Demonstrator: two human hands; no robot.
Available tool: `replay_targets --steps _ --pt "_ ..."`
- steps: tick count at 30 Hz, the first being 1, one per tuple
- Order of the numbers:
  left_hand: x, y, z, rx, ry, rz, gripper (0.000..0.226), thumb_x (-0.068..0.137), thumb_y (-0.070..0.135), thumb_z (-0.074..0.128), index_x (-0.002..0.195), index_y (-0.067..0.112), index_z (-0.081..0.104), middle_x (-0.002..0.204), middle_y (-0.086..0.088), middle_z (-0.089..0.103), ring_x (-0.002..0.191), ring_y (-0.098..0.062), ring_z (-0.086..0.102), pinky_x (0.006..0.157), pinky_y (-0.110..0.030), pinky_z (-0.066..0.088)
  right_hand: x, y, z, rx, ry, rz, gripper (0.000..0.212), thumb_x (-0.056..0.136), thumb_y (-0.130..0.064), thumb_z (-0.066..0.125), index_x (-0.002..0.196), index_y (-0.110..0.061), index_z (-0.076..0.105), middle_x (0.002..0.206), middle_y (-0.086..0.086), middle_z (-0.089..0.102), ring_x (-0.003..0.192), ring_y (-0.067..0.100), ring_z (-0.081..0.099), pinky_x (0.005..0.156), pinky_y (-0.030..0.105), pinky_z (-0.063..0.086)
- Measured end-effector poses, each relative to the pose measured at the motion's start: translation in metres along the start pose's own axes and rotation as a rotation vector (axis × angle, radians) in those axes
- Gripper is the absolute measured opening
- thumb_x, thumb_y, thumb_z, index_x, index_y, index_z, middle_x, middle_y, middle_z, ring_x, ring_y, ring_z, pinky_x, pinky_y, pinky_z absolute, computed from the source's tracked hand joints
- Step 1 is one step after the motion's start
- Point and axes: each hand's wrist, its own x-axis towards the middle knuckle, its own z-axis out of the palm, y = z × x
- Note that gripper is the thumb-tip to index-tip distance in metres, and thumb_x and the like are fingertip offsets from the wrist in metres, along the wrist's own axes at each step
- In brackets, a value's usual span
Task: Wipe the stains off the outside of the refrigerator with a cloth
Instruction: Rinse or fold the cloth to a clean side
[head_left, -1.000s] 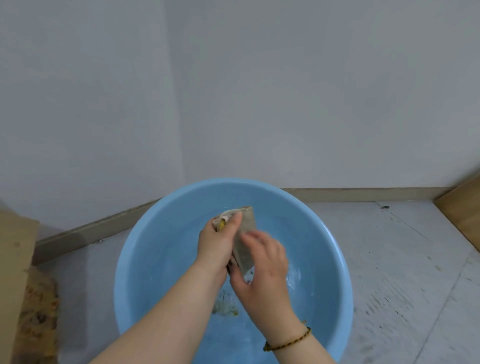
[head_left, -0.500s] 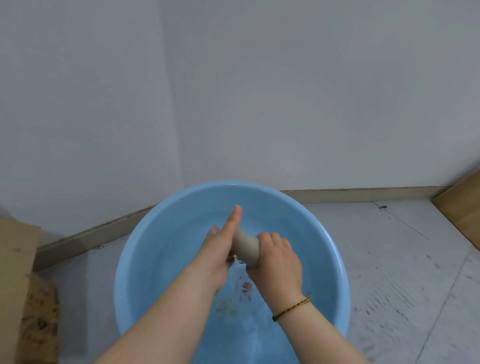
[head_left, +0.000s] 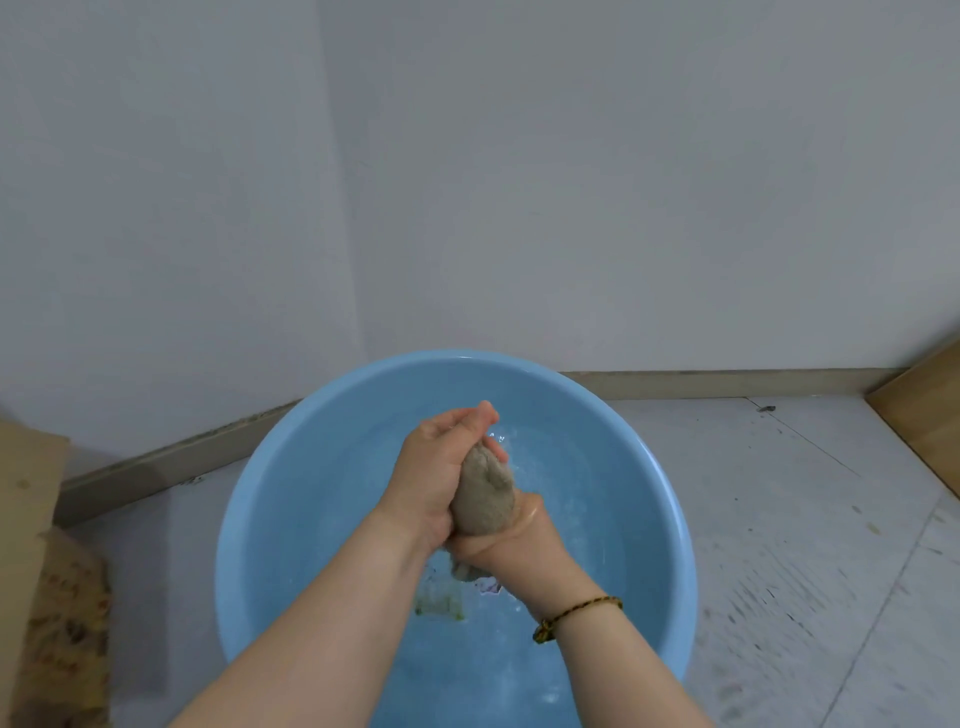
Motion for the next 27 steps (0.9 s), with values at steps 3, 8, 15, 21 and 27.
replay_targets --steps 3,8,15,21,27 --pt "-0.003 0.004 0.002 0.043 -0.061 -0.045 0.031 0.092 0.023 0.046 0.065 0.010 0.055 0.036 0.002 0.053 0.034 -0.007 0.048 0.044 -0.016 0.042 0.002 0.002 -0.009 0.026 -0.136 0.127 0.015 0.056 -0.017 0.065 0.064 -0.017 0.052 0.051 -0.004 0.054 0.050 0.011 0.052 0.054 0.026 0.043" --pt "-0.003 0.005 -0.014 -0.042 -0.182 -0.243 0.037 0.096 0.031 0.035 0.082 0.013 0.065 0.040 0.002 0.055 0.042 -0.009 0.057 0.060 -0.025 0.045 0.004 -0.004 -0.020 -0.248 -0.246 0.103 0.023 0.067 -0.013 0.067 0.064 -0.021 0.045 0.060 -0.003 0.048 0.057 0.014 0.047 0.052 0.025 0.037" --pt "-0.002 -0.006 -0.039 0.379 -0.569 -0.537 0.040 0.072 0.029 0.070 0.107 0.026 0.050 0.093 0.003 0.062 0.083 -0.012 0.061 0.064 -0.025 0.051 0.015 0.010 -0.038 -1.281 0.386 -0.786 0.017 0.061 -0.007 0.056 0.073 -0.014 0.045 0.053 -0.002 0.051 0.050 0.020 0.052 0.058 0.023 0.029" --pt "-0.006 -0.013 -0.027 1.171 -0.690 -0.475 0.015 0.084 0.021 0.062 0.077 0.019 0.048 0.067 0.003 0.049 0.058 -0.008 0.050 0.048 -0.016 0.039 0.016 0.013 -0.036 -1.463 0.167 -0.934 0.016 0.070 -0.011 0.040 0.086 -0.013 0.042 0.061 -0.007 0.060 0.049 0.013 0.054 0.049 0.019 0.046" --pt "-0.008 -0.035 -0.024 1.883 -0.334 -0.005 0.043 0.080 0.037 0.060 0.112 0.013 0.045 0.100 0.001 0.062 0.093 -0.023 0.060 0.067 -0.027 0.041 0.010 0.000 -0.021 -1.381 -0.089 -0.360 0.024 0.067 -0.010 0.070 0.087 -0.012 0.056 0.066 0.003 0.054 0.076 0.022 0.065 0.043 0.020 0.024"
